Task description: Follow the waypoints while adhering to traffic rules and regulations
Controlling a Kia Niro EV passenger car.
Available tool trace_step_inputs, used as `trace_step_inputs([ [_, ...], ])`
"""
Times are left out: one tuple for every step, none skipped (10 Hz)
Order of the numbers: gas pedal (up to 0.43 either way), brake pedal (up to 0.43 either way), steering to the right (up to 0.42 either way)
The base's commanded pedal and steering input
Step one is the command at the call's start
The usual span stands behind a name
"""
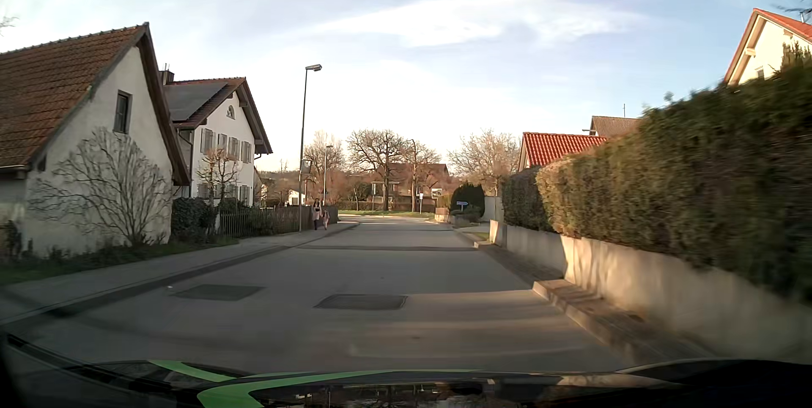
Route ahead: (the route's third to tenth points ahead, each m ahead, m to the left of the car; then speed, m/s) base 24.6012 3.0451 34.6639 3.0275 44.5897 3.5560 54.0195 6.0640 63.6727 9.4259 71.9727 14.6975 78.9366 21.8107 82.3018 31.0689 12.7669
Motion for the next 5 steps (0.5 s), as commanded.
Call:
trace_step_inputs([
  [0.000, 0.012, 0.001],
  [0.000, 0.049, 0.000],
  [0.000, 0.061, 0.000],
  [0.000, 0.079, 0.000],
  [0.000, 0.104, -0.001],
])
